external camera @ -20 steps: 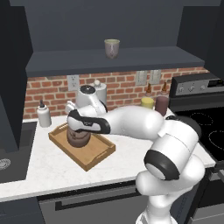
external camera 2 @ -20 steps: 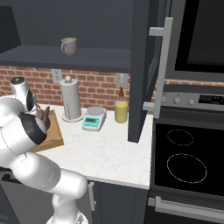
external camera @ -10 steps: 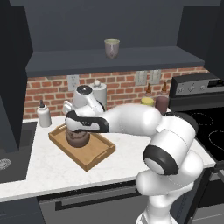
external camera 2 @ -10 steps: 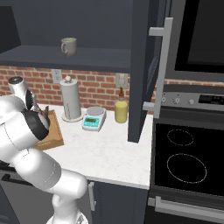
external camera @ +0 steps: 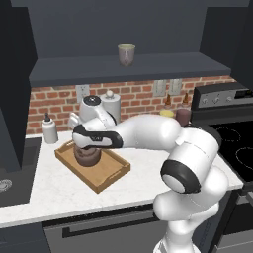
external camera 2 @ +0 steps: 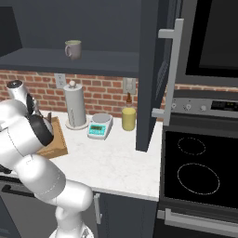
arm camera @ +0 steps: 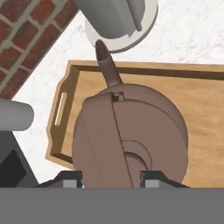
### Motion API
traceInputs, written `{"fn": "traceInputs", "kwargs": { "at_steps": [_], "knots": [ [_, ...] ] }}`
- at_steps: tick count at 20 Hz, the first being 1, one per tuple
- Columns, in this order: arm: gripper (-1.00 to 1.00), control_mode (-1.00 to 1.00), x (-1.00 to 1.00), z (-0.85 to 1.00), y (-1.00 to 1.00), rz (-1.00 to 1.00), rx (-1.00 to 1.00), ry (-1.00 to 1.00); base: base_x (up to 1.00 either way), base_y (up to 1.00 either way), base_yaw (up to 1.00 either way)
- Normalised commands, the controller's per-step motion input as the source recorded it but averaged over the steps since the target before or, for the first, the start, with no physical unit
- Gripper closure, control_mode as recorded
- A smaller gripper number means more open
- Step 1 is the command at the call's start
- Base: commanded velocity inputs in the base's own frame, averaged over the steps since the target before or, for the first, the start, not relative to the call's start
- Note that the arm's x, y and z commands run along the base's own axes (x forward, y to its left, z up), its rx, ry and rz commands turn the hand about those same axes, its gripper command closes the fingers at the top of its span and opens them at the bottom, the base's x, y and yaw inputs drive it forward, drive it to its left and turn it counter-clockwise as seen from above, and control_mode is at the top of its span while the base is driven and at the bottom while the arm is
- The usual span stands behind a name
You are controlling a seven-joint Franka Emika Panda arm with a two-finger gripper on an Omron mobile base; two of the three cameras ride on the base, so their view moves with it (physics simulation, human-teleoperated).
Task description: Pick the kettle from the counter and place it on the tray. Then pick the mug from the cabinet and place it on the tray. Then close the cabinet doors.
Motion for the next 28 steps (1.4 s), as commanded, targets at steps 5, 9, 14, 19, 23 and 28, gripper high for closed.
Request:
{"fn": "traceInputs", "kwargs": {
  "at_steps": [5,9,14,19,23,28],
  "knots": [
    [-1.00,-1.00,0.00,0.00,0.00,0.00,0.00,-0.04,0.00,0.00,0.00],
    [-1.00,-1.00,0.00,0.00,0.00,0.00,0.00,-0.03,0.00,0.00,0.00],
    [-1.00,-1.00,0.00,0.00,0.00,0.00,0.00,0.00,0.00,0.00,0.00],
    [-1.00,-1.00,-0.04,0.02,0.00,0.00,0.00,0.00,0.00,0.00,0.00],
    [-1.00,-1.00,-0.37,0.20,0.00,0.00,0.00,-0.04,0.00,0.00,0.00],
    [-1.00,-1.00,-0.53,0.33,0.00,0.00,0.00,-0.04,0.00,0.00,0.00]
  ]
}}
